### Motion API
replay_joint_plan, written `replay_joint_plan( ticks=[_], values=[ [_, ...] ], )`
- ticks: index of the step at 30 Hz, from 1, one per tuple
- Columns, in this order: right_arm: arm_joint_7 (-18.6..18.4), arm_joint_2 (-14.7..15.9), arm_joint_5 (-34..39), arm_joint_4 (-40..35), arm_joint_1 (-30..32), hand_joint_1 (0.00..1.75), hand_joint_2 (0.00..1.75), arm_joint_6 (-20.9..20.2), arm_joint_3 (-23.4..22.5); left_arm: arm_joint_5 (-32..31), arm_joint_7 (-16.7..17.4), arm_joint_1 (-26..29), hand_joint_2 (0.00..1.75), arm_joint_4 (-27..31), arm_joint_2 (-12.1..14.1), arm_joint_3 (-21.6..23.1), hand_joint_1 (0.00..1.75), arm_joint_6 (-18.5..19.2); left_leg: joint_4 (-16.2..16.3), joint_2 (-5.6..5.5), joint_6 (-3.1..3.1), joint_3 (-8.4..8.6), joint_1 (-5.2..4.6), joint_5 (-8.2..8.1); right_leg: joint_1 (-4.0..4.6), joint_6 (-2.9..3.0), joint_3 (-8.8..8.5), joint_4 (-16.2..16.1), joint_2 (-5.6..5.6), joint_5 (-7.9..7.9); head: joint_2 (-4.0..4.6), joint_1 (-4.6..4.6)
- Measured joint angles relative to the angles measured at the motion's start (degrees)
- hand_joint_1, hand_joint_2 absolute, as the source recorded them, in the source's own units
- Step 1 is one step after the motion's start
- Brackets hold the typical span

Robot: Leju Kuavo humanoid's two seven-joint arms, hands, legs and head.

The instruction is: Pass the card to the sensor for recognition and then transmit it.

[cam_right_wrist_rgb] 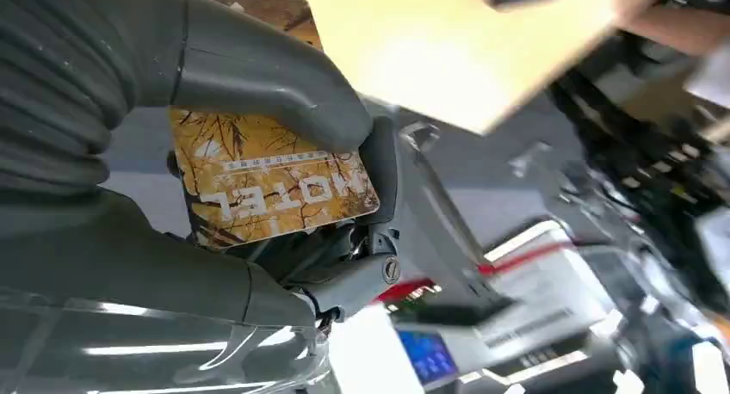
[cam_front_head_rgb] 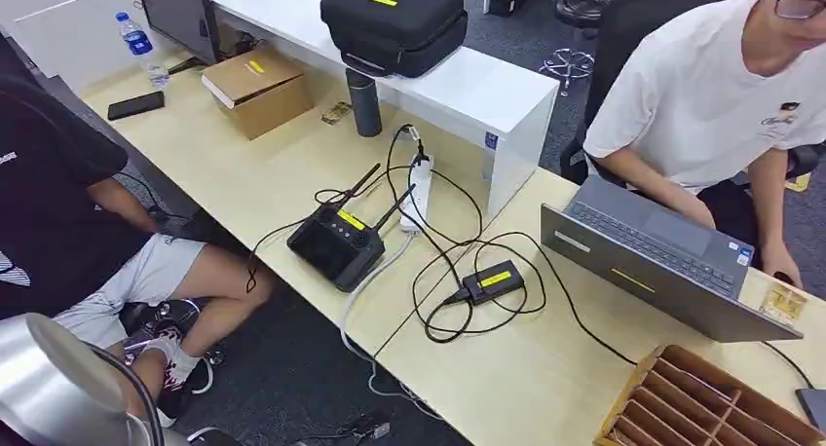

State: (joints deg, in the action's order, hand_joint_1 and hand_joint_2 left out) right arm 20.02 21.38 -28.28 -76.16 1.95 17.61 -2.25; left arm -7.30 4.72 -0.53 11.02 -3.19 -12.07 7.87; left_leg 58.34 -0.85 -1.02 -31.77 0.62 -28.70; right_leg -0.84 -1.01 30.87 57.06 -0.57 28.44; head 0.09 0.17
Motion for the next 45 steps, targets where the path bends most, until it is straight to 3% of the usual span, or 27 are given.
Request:
replay_joint_plan(
  ticks=[6,12,15,23,25,31,38,39,45],
  values=[
    [-3.3,4.8,1.2,-11.8,-8.0,1.75,1.75,-4.1,2.3,-1.3,0.0,-0.1,1.75,0.0,0.3,0.0,0.00,0.5,0.0,0.08,-0.01,0.03,0.00,0.01,0.00,0.02,0.00,0.0,-0.11,-0.03,0.00,-0.02],
    [-6.4,5.0,-1.3,-11.9,-19.1,1.75,1.75,-5.5,10.9,-3.0,0.0,-0.3,1.75,0.0,0.4,0.0,0.00,1.2,0.0,0.07,-0.04,0.03,0.02,0.07,0.02,0.04,-0.01,0.1,-0.12,-0.06,0.00,-0.02],
    [-8.2,2.4,-3.7,-7.3,-25.2,1.75,1.75,-3.7,16.6,-4.3,0.1,-0.6,1.75,0.0,0.5,0.0,0.00,1.5,0.0,0.11,-0.08,0.06,0.02,0.10,0.03,0.04,0.01,0.2,-0.17,-0.06,0.00,0.00],
    [-12.3,-8.1,-9.6,10.7,-38.2,1.75,1.75,2.0,29.2,-7.7,0.0,-1.1,1.75,0.0,0.9,0.0,0.00,2.2,0.0,0.11,-0.23,0.04,0.03,0.20,0.03,0.08,0.19,0.4,-0.20,-0.08,0.00,0.02],
    [-12.6,-10.8,-8.6,15.5,-40.9,1.75,1.75,1.6,31.3,-8.2,0.0,-1.2,1.75,0.0,1.0,0.3,0.00,2.3,0.0,0.08,-0.24,0.01,0.04,0.21,0.03,0.08,0.21,0.4,-0.18,-0.08,0.00,0.00],
    [-12.7,-17.3,-7.4,25.1,-46.9,1.75,1.75,1.4,35.1,-9.1,0.0,-1.2,1.75,0.0,1.2,0.7,0.00,2.4,0.0,0.09,-0.25,0.00,0.04,0.22,0.03,0.09,0.28,0.4,-0.18,-0.07,0.00,0.02],
    [-12.8,-20.0,-7.2,29.4,-49.2,1.75,1.75,1.4,36.9,-9.2,0.0,-1.1,1.75,0.0,1.3,0.8,0.00,2.4,0.0,0.06,-0.25,-0.03,0.03,0.22,0.02,0.09,0.28,0.4,-0.15,-0.08,0.00,-0.02],
    [-12.8,-20.2,-7.1,29.6,-49.4,0.00,1.75,1.4,37.0,-9.2,0.0,-1.1,1.75,0.0,1.3,0.8,0.00,2.4,0.0,0.06,-0.25,-0.04,0.03,0.22,0.02,0.09,0.29,0.4,-0.15,-0.08,0.00,0.00],
    [-12.3,-20.7,-6.3,30.7,-49.6,0.00,1.75,1.5,37.9,-9.5,-1.0,-1.1,1.75,0.0,1.3,0.8,0.00,3.4,0.0,0.06,-0.25,-0.07,0.03,0.21,0.02,0.09,0.35,0.4,-0.13,-0.07,0.00,0.02]
  ],
)
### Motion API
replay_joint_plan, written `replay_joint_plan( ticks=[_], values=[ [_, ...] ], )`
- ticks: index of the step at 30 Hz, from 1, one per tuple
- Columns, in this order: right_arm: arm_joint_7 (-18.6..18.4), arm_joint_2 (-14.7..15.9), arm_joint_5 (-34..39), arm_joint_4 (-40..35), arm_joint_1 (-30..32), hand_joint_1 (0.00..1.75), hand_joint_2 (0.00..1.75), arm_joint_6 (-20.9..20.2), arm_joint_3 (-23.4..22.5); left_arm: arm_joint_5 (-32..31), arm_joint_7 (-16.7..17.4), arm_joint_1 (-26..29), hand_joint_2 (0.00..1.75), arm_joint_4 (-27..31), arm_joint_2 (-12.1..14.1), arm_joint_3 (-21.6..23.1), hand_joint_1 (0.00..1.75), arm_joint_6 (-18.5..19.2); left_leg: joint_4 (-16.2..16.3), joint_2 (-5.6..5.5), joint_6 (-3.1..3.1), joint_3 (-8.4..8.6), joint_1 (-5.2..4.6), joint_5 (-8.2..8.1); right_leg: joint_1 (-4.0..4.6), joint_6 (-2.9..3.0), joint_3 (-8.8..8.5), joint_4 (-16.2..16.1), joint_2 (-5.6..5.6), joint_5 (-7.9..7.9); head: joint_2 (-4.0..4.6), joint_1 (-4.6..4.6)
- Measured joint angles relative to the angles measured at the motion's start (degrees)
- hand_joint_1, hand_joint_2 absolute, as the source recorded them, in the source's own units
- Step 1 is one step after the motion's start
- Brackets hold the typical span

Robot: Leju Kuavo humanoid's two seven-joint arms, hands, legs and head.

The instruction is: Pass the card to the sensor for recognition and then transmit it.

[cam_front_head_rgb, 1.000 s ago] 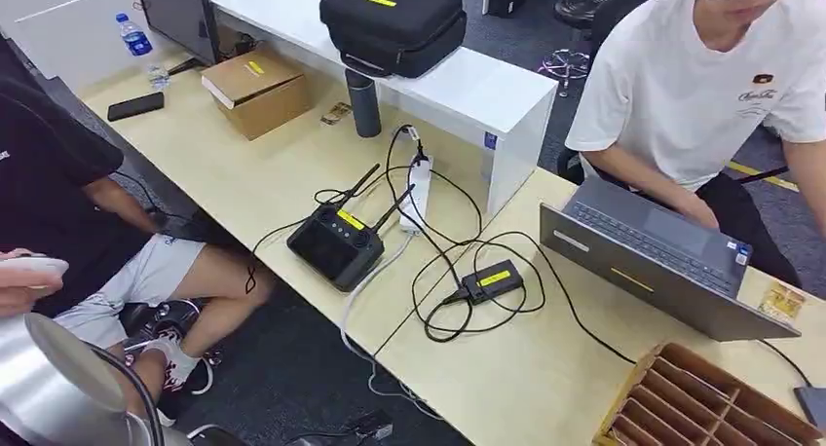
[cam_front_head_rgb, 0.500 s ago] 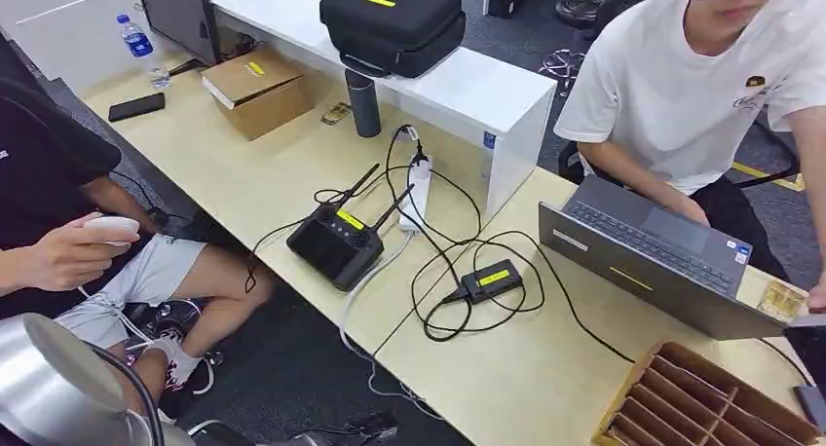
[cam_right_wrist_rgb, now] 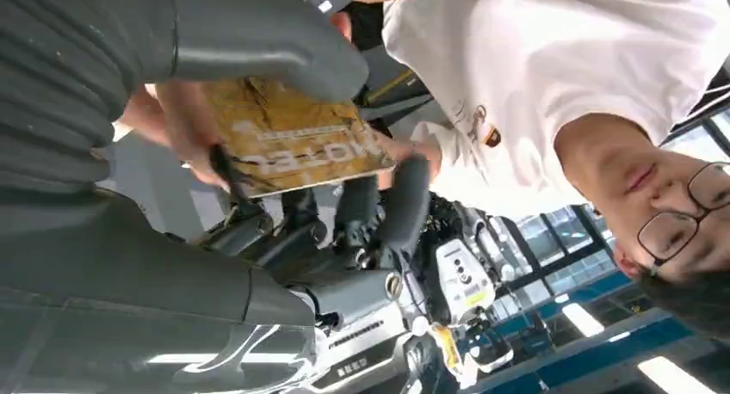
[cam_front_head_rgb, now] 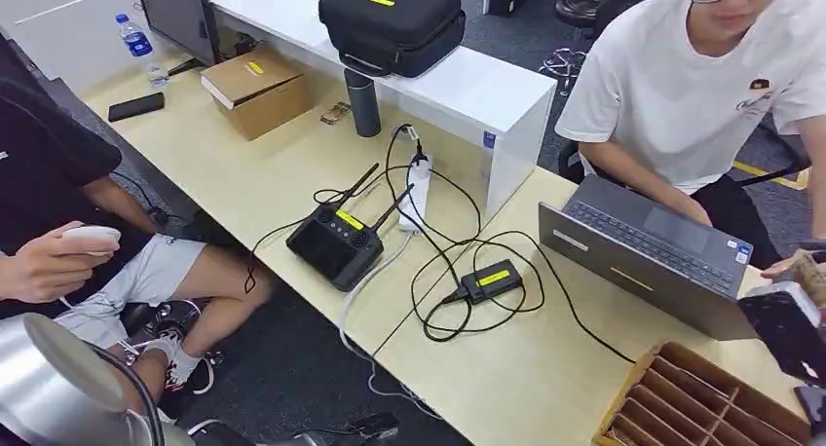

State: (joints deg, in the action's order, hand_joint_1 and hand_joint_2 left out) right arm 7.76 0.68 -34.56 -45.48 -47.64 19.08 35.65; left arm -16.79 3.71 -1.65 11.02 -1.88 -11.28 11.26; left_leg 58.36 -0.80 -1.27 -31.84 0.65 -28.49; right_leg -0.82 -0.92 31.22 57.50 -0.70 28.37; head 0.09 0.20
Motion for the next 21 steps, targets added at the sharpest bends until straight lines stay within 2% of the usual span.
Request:
replay_joint_plan(
  ticks=[9,10,12,13,18,21],
  values=[
    [2.3,0.2,2.4,-1.1,0.9,0.00,1.75,1.3,0.7,0.5,0.4,0.1,1.75,0.0,0.0,0.0,0.00,-1.0,0.0,0.00,-0.01,0.35,0.00,0.05,0.00,0.03,0.05,0.0,-0.01,-0.05,0.00,-0.02],
    [2.8,0.4,3.2,-1.9,1.4,0.00,0.00,1.6,0.6,0.8,0.4,0.2,1.75,0.0,0.0,0.0,0.00,-1.0,0.1,0.00,-0.01,0.35,0.00,0.05,0.00,0.04,0.05,0.0,-0.01,-0.06,0.00,-0.02],
    [3.9,1.1,4.7,-4.4,3.0,0.00,0.00,2.3,0.5,1.1,0.4,0.2,1.75,0.0,0.0,0.0,0.00,-1.1,0.1,-0.01,-0.01,0.34,0.00,0.05,0.00,0.05,0.05,0.0,0.00,-0.06,0.00,-0.02],
    [4.3,1.7,5.9,-6.3,4.0,0.00,1.75,2.4,0.3,1.4,0.4,0.3,1.75,0.0,0.0,0.0,0.00,-1.2,0.1,-0.01,-0.01,0.33,0.00,0.05,0.00,0.05,0.04,0.0,0.00,-0.05,0.00,-0.02],
    [6.4,5.1,10.2,-16.4,10.5,0.00,1.75,2.3,-1.7,2.7,0.2,0.5,1.75,0.0,-0.1,0.0,0.00,-2.1,0.1,-0.05,0.00,0.26,0.00,0.03,0.00,0.05,0.06,0.0,0.06,-0.05,0.00,-0.04],
    [8.2,7.7,14.2,-23.1,15.8,0.00,1.75,0.7,-3.5,3.3,-0.1,0.6,1.75,0.0,-0.1,-0.2,0.00,-2.3,0.1,-0.06,0.03,0.23,0.00,0.02,0.00,0.05,0.07,0.0,0.09,-0.05,0.00,-0.04]
  ],
)
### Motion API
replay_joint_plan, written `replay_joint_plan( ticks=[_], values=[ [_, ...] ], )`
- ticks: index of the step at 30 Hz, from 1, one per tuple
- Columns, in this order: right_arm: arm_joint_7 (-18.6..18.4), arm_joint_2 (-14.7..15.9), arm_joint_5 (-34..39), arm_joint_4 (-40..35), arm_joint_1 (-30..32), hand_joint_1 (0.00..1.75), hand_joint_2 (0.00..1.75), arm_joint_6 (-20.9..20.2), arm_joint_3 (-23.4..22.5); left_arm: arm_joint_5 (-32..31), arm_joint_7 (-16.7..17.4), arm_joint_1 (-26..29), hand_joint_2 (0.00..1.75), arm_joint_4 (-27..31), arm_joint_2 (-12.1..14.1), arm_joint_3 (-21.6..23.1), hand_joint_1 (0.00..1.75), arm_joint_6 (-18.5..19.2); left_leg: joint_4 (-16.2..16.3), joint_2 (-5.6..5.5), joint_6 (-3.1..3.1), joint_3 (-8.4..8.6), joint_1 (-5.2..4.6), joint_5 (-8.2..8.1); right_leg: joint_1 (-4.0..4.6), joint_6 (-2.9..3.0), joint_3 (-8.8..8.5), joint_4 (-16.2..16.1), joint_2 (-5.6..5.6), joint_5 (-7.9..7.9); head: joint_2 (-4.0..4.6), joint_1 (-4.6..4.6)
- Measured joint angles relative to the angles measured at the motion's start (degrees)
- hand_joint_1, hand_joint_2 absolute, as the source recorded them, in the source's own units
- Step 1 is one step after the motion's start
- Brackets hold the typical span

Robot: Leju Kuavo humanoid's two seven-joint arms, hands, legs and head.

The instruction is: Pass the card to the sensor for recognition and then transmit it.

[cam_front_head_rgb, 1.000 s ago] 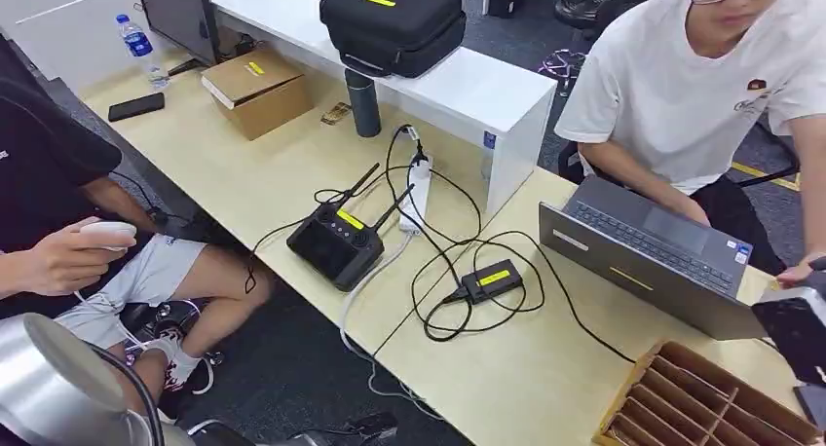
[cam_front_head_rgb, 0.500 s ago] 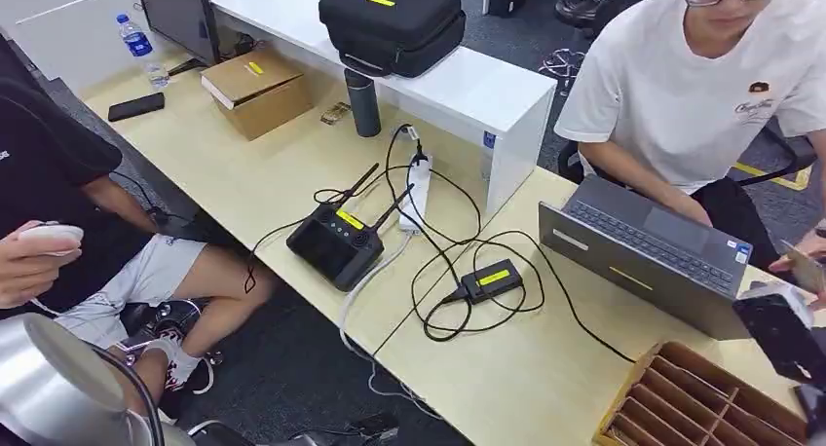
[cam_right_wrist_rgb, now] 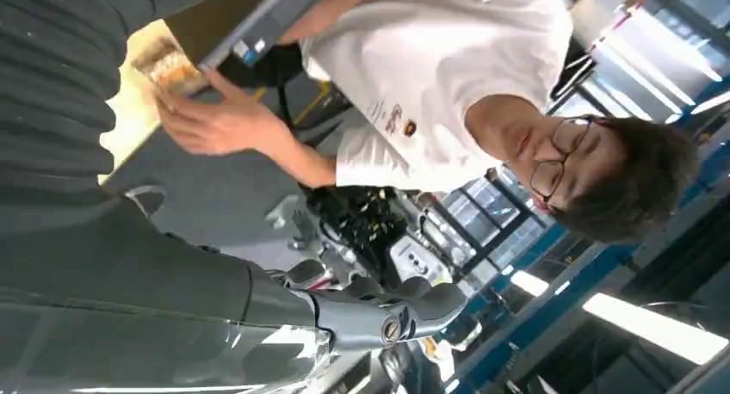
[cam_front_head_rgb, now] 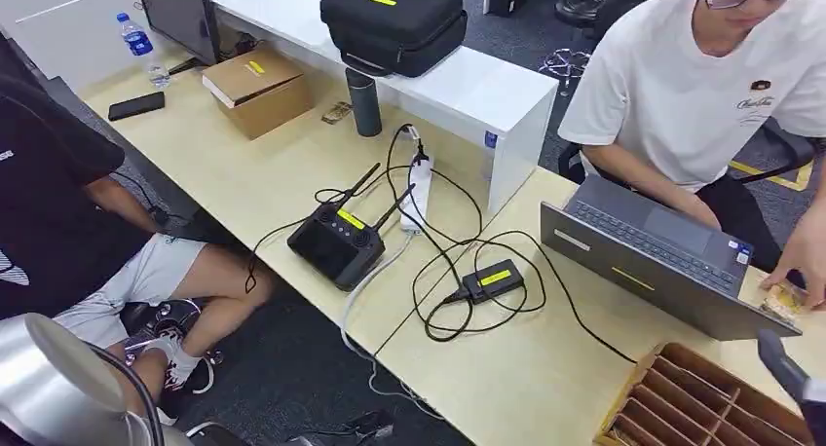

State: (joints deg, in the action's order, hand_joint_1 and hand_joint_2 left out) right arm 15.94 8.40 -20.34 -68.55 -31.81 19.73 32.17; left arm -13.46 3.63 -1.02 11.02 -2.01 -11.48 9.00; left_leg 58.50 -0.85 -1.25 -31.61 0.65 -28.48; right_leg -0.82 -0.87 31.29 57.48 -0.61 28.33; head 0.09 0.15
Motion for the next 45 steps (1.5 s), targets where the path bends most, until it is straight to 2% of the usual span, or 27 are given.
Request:
replay_joint_plan(
  ticks=[7,16,22,30,38,43,45],
  values=[
    [4.0,5.6,7.4,-13.4,11.5,0.00,1.75,-5.0,-5.7,1.2,-0.1,0.2,1.75,0.0,-0.3,-0.7,0.00,-0.8,0.0,-0.04,0.00,-0.04,0.00,-0.01,0.00,0.00,0.02,0.0,0.02,0.00,0.00,0.00],
    [6.7,10.2,7.5,-24.5,22.8,0.00,1.75,-6.0,-12.0,1.9,-0.1,0.3,1.75,0.0,-0.7,-1.6,0.00,-1.7,0.0,-0.04,0.00,-0.05,0.00,-0.01,0.00,0.00,0.04,0.0,0.02,0.01,0.00,0.02],
    [9.0,11.4,3.6,-29.9,31.5,0.00,1.75,-5.8,-15.8,2.4,-0.1,0.3,1.75,0.0,-1.0,-2.6,0.00,-2.2,0.0,-0.04,-0.01,-0.06,0.00,-0.04,0.00,-0.02,0.05,0.0,0.03,0.03,0.00,0.02],
    [10.0,12.1,-0.2,-33.5,41.5,0.00,1.75,-4.3,-18.9,2.6,-0.2,0.3,1.75,0.0,-1.3,-3.6,0.00,-2.8,0.0,-0.05,-0.02,-0.09,0.00,-0.06,0.00,-0.03,0.07,0.0,0.02,0.05,0.00,0.02],
    [10.4,12.1,-2.5,-34.1,46.4,0.00,1.75,-2.8,-18.7,2.6,-0.2,0.3,1.75,0.0,-1.6,-4.4,0.00,-3.0,0.0,-0.03,-0.02,-0.09,0.00,-0.06,0.00,-0.03,0.07,0.0,0.02,0.05,0.00,0.02],
    [9.9,12.0,-5.6,-34.0,47.9,0.00,1.75,0.9,-17.2,2.3,-0.1,0.3,1.75,0.0,-1.6,-4.5,0.00,-3.1,0.0,-0.02,-0.02,-0.09,0.00,-0.06,0.00,-0.03,0.07,0.0,0.01,0.05,0.00,0.02],
    [9.5,11.8,-6.7,-33.5,48.1,0.00,1.75,3.8,-15.8,2.1,-0.1,0.3,1.75,0.0,-1.7,-4.6,0.00,-3.1,0.0,0.00,-0.02,-0.09,0.01,-0.06,0.00,-0.03,0.07,0.0,0.01,0.05,0.00,0.02]
  ],
)
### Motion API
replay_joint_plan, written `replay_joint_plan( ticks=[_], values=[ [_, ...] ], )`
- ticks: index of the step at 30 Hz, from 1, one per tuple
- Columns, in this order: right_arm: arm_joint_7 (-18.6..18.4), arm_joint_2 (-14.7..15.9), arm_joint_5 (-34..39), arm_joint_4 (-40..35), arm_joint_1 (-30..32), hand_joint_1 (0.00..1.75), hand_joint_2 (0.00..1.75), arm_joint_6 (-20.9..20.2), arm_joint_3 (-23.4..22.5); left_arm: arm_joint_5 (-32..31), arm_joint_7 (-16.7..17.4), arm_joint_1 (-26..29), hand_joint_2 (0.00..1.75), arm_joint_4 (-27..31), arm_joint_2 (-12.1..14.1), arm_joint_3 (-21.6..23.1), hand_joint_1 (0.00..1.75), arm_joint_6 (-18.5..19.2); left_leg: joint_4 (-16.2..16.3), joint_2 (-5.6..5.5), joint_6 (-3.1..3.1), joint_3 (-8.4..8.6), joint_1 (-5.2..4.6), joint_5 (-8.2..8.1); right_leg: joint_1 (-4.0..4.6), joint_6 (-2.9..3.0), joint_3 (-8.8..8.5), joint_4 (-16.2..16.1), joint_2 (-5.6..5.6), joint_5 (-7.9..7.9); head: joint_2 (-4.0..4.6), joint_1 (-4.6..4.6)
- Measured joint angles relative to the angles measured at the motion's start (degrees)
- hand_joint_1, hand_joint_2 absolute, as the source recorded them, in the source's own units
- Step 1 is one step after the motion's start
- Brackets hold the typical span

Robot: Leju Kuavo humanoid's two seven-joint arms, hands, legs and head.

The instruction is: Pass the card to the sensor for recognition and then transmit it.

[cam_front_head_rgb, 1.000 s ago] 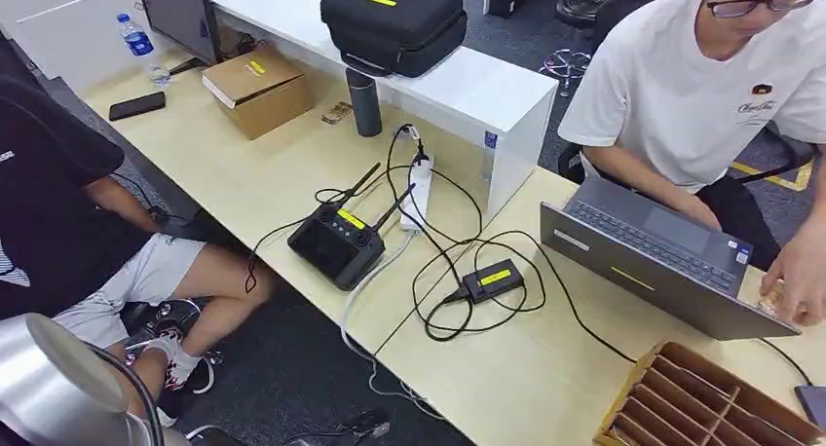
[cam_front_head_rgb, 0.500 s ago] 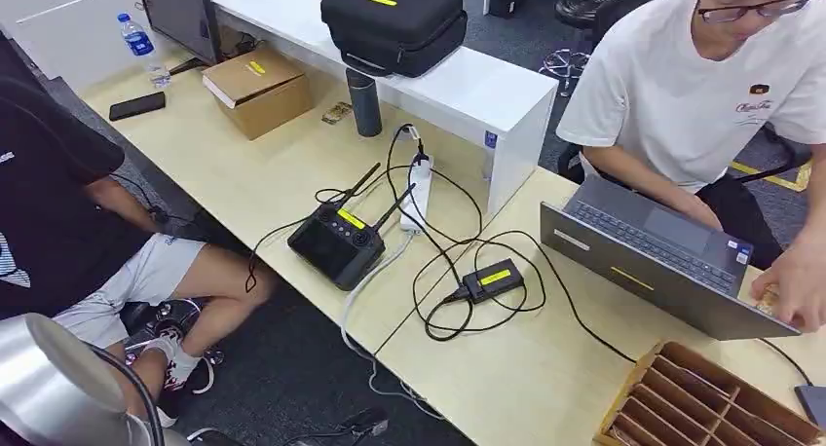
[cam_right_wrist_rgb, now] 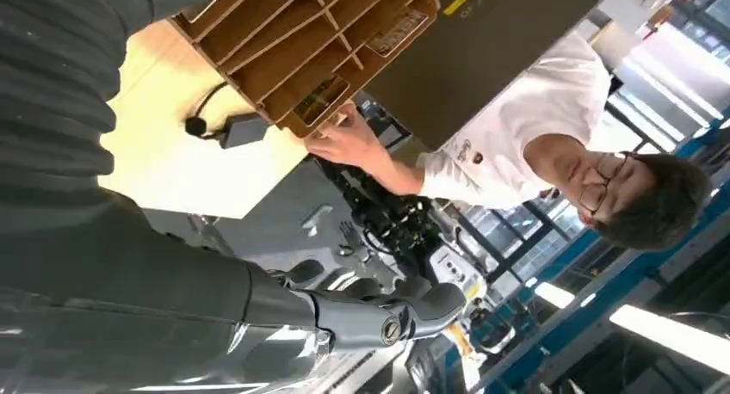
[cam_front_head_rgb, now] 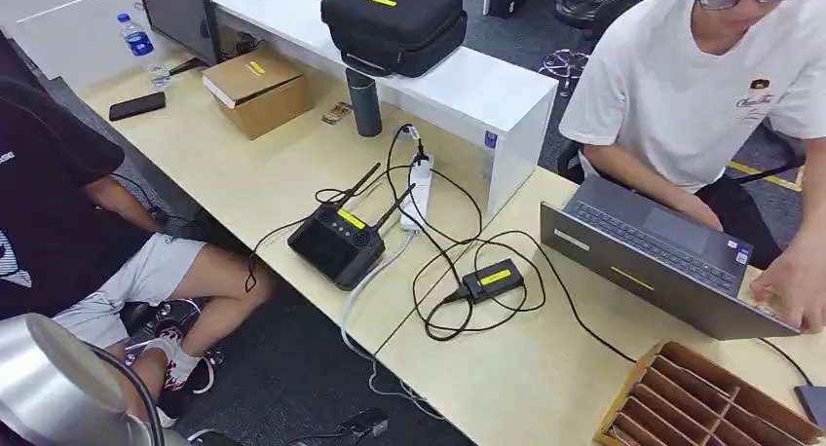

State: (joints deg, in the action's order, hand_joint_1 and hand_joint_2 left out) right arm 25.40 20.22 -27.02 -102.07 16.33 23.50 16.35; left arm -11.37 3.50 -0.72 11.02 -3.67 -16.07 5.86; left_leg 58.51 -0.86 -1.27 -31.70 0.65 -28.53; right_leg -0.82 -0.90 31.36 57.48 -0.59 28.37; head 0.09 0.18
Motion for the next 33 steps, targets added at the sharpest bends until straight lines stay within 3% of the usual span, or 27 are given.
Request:
replay_joint_plan(
  ticks=[5,8,10,14,26,33],
  values=[
    [-3.6,-0.9,-10.3,3.0,-0.1,0.00,1.75,10.9,3.6,-0.8,0.1,0.0,1.75,0.0,-0.2,0.0,0.00,0.0,0.0,0.00,0.00,0.00,0.00,0.00,0.00,0.00,0.00,0.0,0.00,0.00,0.00,0.00],
    [-5.4,-1.8,-16.2,5.0,-0.3,0.00,1.75,15.2,5.0,-1.2,0.2,-0.1,1.75,0.0,-0.2,0.0,0.00,0.1,0.0,0.00,0.00,0.00,0.00,0.00,0.00,0.00,0.00,0.0,0.00,0.00,0.00,0.00],
    [-5.7,-3.5,-23.6,6.1,-0.3,0.00,1.75,15.6,4.5,-1.7,0.2,-0.1,1.75,0.0,-0.2,0.0,0.00,0.2,0.0,0.00,0.00,0.01,0.01,0.00,0.01,0.00,0.00,0.0,0.00,0.00,0.00,0.00],
    [-4.5,-6.4,-31.5,7.8,-0.2,0.00,1.75,15.6,2.7,-2.2,0.5,-0.1,1.75,0.0,-0.2,0.0,0.00,0.2,0.0,0.01,0.00,0.01,0.01,0.00,0.01,0.00,0.00,0.0,0.00,0.00,0.00,0.00],
    [0.1,-16.0,-46.3,12.9,-0.6,0.00,1.75,15.6,-7.0,-3.8,0.6,-0.2,1.75,0.0,-0.1,0.0,0.00,0.7,0.0,0.02,0.00,0.00,0.01,0.00,0.02,0.00,0.00,0.0,-0.01,0.00,0.00,0.00],
    [-4.0,-18.7,-54.9,14.7,-2.2,0.00,1.75,15.6,-10.8,-4.9,0.7,-0.2,1.75,0.0,-0.1,0.0,0.00,1.2,0.0,0.02,0.00,0.00,0.01,0.01,0.01,0.00,0.00,0.0,-0.01,0.00,0.00,0.00]
  ],
)
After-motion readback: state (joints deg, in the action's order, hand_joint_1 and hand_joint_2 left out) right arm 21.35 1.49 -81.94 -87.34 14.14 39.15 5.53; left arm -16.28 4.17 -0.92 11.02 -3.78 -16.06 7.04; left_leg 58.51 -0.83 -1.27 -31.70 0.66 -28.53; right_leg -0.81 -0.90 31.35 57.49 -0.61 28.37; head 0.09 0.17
